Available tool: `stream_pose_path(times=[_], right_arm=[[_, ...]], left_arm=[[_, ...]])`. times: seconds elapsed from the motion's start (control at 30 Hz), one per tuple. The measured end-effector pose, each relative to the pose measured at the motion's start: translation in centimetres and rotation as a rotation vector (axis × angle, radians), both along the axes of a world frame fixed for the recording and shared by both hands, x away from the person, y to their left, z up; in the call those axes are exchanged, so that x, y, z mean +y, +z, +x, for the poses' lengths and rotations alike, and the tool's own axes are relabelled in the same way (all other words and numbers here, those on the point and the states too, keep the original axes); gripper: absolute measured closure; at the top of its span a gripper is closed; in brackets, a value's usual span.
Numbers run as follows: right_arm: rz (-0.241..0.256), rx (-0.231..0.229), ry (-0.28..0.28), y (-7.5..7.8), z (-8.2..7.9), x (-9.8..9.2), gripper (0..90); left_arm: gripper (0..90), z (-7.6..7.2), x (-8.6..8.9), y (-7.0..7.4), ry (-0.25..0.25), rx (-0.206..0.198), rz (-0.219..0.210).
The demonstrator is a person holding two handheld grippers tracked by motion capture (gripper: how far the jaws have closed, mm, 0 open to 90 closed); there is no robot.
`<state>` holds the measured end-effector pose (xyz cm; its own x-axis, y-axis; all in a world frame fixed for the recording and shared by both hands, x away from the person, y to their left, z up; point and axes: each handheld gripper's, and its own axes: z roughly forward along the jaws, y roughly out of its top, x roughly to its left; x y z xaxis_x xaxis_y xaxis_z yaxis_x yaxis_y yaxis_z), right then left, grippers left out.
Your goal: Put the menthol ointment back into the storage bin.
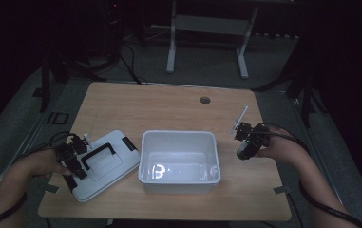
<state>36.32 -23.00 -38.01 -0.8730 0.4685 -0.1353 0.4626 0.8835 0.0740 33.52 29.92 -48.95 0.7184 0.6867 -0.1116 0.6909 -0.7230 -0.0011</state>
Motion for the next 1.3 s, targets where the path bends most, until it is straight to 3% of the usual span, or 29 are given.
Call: stream_pose_path(times=[0.33, 0.6, 0.73, 1.0, 1.3], right_arm=[[0.009, -0.008, 0.087, 2.8, -1.4, 1.7, 50.2], [0.027, -0.05, 0.203, 4.1, -2.8, 4.1, 50.3], [0.033, -0.041, 0.258, 4.5, -3.5, 5.6, 50.3], [0.036, -0.014, 0.348, 3.8, -4.3, 8.2, 50.3], [0.036, 0.032, 0.379, 1.8, -3.9, 9.9, 50.3]], left_arm=[[37.3, -0.1, 0.0, -0.1, 0.001, 0.004, -0.002], [37.4, 0.0, -0.1, 0.0, -0.009, 0.003, 0.003], [37.3, 0.0, -0.2, 0.0, -0.012, 0.004, 0.005], [37.3, 0.0, -0.2, 0.2, -0.009, 0.002, 0.009], [37.3, -0.1, -0.3, 0.0, -0.024, 0.008, 0.029]])
